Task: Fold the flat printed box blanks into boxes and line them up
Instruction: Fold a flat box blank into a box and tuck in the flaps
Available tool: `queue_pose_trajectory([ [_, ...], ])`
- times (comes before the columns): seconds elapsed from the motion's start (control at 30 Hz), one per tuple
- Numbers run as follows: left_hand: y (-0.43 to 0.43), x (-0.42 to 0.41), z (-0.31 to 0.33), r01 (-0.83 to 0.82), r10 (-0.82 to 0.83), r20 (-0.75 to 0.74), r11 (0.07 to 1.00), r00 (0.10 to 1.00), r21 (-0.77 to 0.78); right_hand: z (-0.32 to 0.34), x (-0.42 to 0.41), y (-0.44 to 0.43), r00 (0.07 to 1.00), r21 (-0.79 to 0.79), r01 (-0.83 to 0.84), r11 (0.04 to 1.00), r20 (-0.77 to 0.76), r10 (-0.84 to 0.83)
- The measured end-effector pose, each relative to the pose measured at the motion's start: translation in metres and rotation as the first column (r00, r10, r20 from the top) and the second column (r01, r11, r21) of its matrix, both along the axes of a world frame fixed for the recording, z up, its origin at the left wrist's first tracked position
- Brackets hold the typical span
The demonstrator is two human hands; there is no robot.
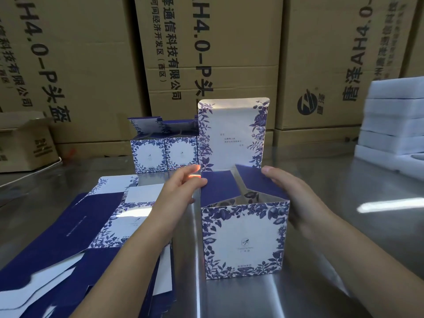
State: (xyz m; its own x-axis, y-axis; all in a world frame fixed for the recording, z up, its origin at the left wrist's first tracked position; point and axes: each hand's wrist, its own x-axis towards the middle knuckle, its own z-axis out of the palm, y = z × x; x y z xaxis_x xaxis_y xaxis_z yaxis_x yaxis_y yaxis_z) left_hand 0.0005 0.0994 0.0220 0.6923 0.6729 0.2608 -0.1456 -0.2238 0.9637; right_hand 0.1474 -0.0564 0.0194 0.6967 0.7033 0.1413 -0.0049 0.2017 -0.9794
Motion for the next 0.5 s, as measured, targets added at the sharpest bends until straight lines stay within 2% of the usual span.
queue_pose_trajectory([
  [0.1, -0.0001, 0.0020, -0.0007, 0.075, -0.075, -0.007, 0.997, 0.997, -0.028, -0.0001, 0.0008, -0.0005, 0.995, 0.026, -0.040, 0.999, -0.093, 0.042],
  [0.2, 0.0007, 0.0053, -0.0013, 0.101, -0.101, 0.010, 0.993, 0.995, -0.068, 0.0007, 0.0017, -0.0001, 0.992, 0.056, -0.066, 0.996, -0.107, 0.072],
  [0.33, 0.0006, 0.0053, -0.0016, 0.085, -0.082, 0.039, 0.992, 0.996, -0.089, 0.0001, 0.0045, 0.0011, 0.991, 0.079, -0.093, 0.992, -0.089, 0.100],
  [0.5, -0.0005, 0.0030, -0.0006, 0.024, -0.020, 0.054, 0.998, 0.998, -0.064, -0.0015, 0.0063, 0.0039, 0.997, 0.091, -0.035, 0.995, -0.062, 0.040],
])
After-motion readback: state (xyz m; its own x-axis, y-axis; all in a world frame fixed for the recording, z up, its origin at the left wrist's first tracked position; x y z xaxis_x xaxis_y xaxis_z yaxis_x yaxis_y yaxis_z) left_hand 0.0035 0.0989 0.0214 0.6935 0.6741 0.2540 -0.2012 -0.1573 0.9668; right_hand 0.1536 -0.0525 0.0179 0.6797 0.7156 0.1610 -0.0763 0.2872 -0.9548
